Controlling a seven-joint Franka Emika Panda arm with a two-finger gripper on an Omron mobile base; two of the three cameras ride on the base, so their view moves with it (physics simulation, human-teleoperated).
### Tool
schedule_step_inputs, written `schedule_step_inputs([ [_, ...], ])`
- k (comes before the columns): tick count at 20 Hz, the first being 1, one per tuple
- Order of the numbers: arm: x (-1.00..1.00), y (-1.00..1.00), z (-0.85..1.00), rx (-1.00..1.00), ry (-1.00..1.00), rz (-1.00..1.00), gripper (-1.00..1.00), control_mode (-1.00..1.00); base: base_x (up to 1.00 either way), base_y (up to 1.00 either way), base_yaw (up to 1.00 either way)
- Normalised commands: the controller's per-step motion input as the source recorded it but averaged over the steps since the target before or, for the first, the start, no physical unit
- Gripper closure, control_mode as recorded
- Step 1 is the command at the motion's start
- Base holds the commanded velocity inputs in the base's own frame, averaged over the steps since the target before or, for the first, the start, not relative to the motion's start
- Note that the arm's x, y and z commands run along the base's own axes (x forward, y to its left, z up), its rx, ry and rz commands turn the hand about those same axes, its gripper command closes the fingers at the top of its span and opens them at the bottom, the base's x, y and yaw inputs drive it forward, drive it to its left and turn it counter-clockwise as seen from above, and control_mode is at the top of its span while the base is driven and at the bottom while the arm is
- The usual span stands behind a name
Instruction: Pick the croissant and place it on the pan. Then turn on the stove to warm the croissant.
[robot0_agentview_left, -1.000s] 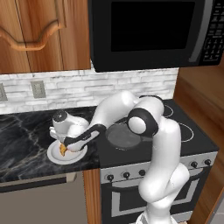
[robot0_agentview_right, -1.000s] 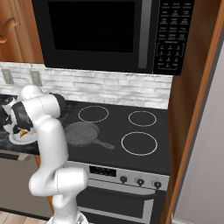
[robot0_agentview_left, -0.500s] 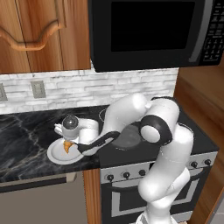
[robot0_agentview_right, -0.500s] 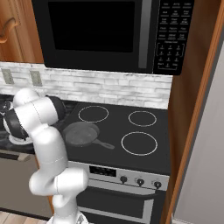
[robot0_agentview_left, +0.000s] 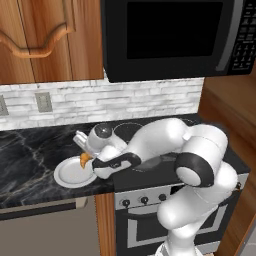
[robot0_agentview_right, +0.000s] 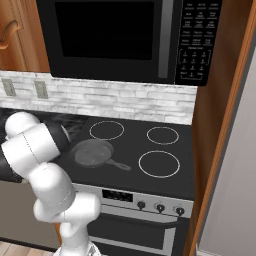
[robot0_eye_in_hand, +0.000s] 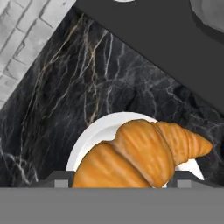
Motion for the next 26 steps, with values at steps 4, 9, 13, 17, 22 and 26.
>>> schedule_step_inputs([
  [4,-0.03,-0.28,0.59,-0.03,0.13,-0.01,1.0,-1.0,0.0,0.0,0.0],
  [9,0.0,-0.22,0.62,-0.04,0.13,0.0,1.0,-1.0,0.0,0.0,0.0],
  [13,-0.15,-0.31,0.13,-0.08,0.02,0.0,1.0,-1.0,0.0,0.0,0.0],
  [17,-0.28,-0.36,0.0,-0.1,0.01,0.0,1.0,-1.0,0.0,0.0,0.0],
  [22,-0.17,-0.48,0.0,-0.02,0.0,0.0,1.0,-1.0,0.0,0.0,0.0],
  [26,-0.02,-0.62,0.0,0.0,0.0,0.0,1.0,-1.0,0.0,0.0,0.0],
])
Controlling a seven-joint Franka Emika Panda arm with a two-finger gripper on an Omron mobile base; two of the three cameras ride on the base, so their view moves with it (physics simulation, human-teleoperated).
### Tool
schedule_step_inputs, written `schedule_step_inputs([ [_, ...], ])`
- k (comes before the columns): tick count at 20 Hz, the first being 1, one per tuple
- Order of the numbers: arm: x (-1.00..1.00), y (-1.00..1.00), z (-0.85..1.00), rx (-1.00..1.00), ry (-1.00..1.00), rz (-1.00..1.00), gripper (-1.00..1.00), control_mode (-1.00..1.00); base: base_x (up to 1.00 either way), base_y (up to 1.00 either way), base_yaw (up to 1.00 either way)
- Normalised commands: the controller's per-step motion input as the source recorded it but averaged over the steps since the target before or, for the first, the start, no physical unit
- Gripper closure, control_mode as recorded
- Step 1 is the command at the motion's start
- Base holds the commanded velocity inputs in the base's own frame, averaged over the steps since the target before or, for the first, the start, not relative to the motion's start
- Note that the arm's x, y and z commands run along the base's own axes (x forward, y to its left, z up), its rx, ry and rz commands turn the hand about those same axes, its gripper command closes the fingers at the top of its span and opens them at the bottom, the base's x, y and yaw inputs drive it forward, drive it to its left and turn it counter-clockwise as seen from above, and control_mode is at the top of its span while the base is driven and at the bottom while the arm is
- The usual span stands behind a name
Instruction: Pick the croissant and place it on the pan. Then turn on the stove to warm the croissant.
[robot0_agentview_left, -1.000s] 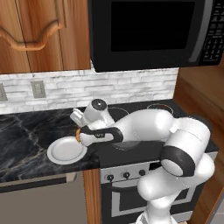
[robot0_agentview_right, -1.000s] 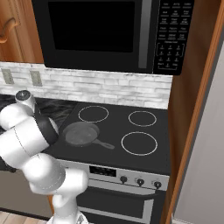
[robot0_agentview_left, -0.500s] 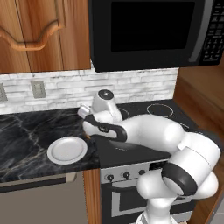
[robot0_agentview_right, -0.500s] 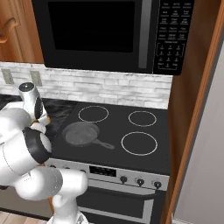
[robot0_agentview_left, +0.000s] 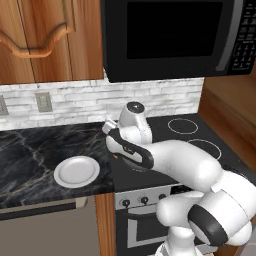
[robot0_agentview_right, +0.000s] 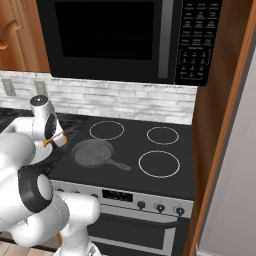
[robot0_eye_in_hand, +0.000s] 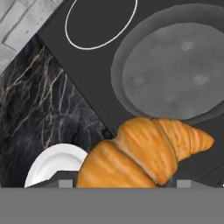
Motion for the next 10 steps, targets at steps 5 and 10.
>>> schedule_step_inputs([
  [5,0.0,-0.69,-0.01,0.0,0.0,0.0,1.0,-1.0,0.0,0.0,0.0],
  [10,0.0,-0.64,-0.07,0.0,0.01,0.0,1.0,-1.0,0.0,0.0,0.0],
])
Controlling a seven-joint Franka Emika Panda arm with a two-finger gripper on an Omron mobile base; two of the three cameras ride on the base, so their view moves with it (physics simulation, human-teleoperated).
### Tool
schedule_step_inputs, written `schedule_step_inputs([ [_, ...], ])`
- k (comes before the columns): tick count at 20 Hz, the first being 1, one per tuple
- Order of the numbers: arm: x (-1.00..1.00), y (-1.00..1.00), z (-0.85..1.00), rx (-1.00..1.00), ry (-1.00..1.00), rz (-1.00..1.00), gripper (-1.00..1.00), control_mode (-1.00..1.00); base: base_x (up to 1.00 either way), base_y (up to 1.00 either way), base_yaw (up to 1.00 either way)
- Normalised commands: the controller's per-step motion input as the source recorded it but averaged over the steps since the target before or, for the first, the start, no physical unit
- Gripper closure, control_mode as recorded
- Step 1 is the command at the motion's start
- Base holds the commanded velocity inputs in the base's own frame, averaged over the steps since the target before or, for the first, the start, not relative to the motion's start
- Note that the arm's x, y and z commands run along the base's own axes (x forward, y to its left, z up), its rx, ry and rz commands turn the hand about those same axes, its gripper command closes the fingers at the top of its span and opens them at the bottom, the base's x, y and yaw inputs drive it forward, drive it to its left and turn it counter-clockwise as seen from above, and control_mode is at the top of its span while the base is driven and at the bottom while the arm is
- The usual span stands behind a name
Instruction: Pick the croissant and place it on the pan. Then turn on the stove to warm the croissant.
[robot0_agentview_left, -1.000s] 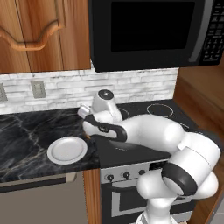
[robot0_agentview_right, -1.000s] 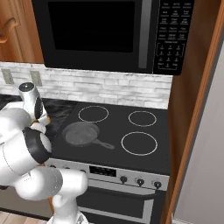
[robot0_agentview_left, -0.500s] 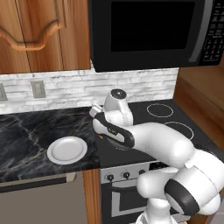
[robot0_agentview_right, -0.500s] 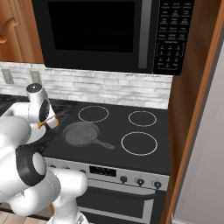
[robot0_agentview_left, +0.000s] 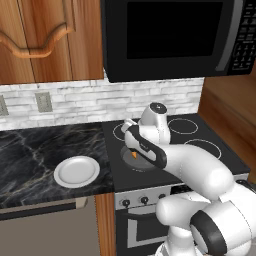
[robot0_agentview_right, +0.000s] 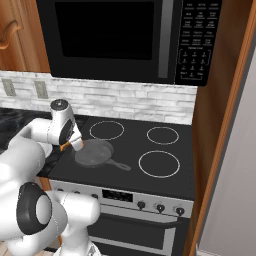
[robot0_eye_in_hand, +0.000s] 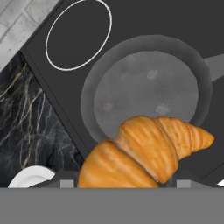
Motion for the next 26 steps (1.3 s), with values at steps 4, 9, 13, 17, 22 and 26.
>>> schedule_step_inputs([
  [4,0.01,-0.54,-0.09,0.0,0.02,0.0,1.0,-1.0,0.0,0.0,0.0],
  [9,0.12,-0.45,-0.15,0.0,0.05,0.0,1.0,-1.0,0.0,0.0,0.0],
  [13,0.26,-0.3,-0.2,0.0,0.06,0.0,1.0,-1.0,0.0,0.0,0.0],
  [17,0.37,-0.18,-0.23,0.0,0.06,0.0,1.0,-1.0,0.0,0.0,0.0],
  [22,0.37,-0.03,-0.27,0.0,0.06,0.0,1.0,-1.0,0.0,0.0,0.0],
  [26,0.33,0.0,-0.35,0.0,0.08,0.0,1.0,-1.0,0.0,0.0,0.0],
])
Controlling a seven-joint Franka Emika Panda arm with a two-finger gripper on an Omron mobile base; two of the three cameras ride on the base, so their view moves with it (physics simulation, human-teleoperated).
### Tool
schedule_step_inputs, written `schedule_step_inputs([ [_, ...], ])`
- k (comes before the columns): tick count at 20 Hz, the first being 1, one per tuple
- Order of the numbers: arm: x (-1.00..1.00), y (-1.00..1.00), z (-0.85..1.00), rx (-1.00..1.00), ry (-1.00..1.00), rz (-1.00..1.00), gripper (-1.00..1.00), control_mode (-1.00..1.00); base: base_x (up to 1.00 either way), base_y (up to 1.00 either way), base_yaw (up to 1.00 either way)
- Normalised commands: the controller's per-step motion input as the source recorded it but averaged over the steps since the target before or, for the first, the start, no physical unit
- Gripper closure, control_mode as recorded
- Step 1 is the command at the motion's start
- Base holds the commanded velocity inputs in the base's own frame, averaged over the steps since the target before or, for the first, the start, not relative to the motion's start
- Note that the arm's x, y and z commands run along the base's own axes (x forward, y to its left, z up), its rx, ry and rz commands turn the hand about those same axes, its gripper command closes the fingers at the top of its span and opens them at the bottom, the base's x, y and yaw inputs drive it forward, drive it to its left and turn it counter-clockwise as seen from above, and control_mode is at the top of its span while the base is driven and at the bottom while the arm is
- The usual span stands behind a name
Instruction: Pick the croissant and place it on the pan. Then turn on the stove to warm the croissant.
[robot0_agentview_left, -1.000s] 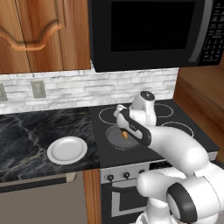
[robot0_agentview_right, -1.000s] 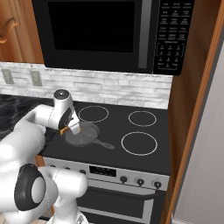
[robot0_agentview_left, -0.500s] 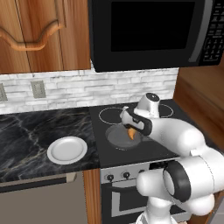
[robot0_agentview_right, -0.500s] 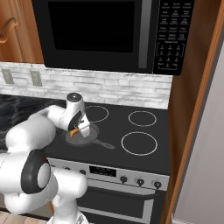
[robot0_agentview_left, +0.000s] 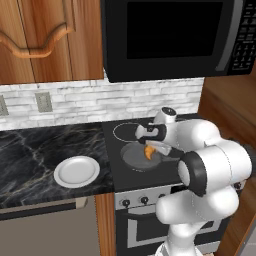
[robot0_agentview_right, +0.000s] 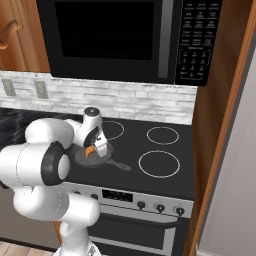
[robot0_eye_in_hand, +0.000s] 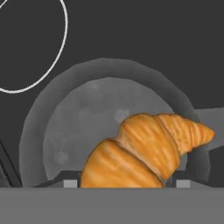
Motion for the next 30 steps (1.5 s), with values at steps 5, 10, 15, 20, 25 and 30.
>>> schedule_step_inputs([
  [5,0.36,0.0,-0.37,0.0,0.1,0.0,1.0,-1.0,0.0,0.0,0.0],
  [10,0.34,0.0,-0.31,0.0,0.07,0.0,1.0,-1.0,0.0,0.0,0.0],
  [15,0.26,0.0,-0.24,-0.02,0.04,0.0,1.0,-1.0,0.0,0.0,0.0],
  [20,0.06,0.02,-0.06,-0.08,0.0,0.0,1.0,-1.0,0.0,0.0,0.0],
  [25,0.0,0.04,0.0,-0.12,-0.07,0.0,-1.0,-1.0,0.0,0.0,0.0],
  [30,-0.04,0.0,0.0,-0.07,-0.16,0.0,-1.0,-1.0,0.0,0.0,0.0],
])
